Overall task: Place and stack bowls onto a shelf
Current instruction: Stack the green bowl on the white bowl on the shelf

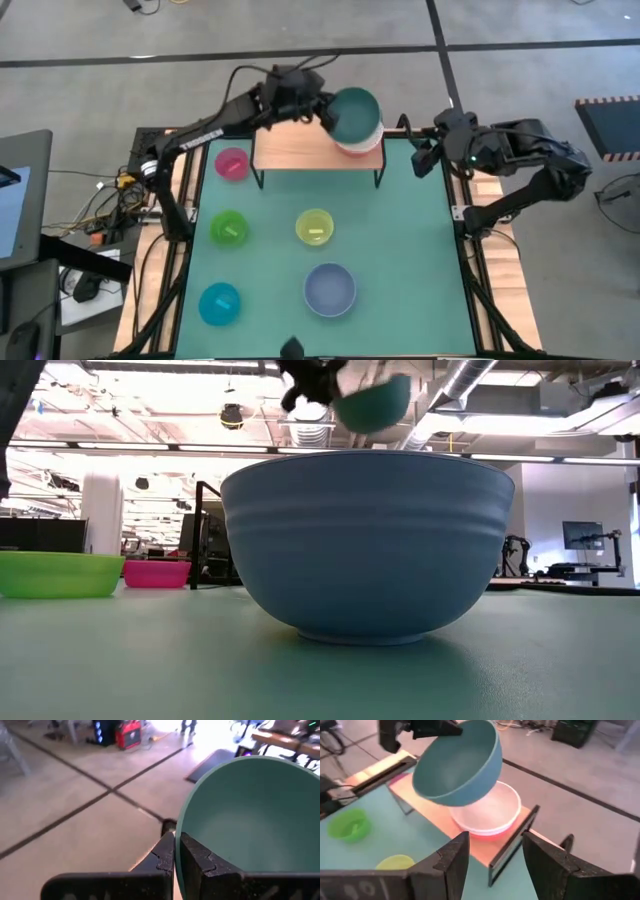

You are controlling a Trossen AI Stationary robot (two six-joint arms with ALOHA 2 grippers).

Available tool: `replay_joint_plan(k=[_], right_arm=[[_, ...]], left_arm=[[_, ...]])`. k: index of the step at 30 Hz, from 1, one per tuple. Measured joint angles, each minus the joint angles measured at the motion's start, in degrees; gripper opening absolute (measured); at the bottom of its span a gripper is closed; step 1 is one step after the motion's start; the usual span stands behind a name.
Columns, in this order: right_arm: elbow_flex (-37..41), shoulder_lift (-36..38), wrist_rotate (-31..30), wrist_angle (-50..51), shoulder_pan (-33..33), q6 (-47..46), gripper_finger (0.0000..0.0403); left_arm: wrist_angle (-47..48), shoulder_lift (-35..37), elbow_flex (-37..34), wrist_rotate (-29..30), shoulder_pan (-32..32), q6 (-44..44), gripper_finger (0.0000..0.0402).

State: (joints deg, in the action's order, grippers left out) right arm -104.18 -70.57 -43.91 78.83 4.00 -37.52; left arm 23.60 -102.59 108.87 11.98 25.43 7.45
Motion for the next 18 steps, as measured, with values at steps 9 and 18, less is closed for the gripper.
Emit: replay_joint_plan(k=[9, 18], right_arm=[[0.1, -3.3, 3.8, 1.1, -4.7, -1.7, 0.0210], [0.1, -4.5, 5.6, 1.3, -7.7, -2.1, 0.0210]], left_arm=[[0.9, -6.1, 0.0, -8.6, 6.5, 0.7, 0.0000], [1.3, -6.3, 0.0, -13.1, 6.8, -1.5, 0.0034]])
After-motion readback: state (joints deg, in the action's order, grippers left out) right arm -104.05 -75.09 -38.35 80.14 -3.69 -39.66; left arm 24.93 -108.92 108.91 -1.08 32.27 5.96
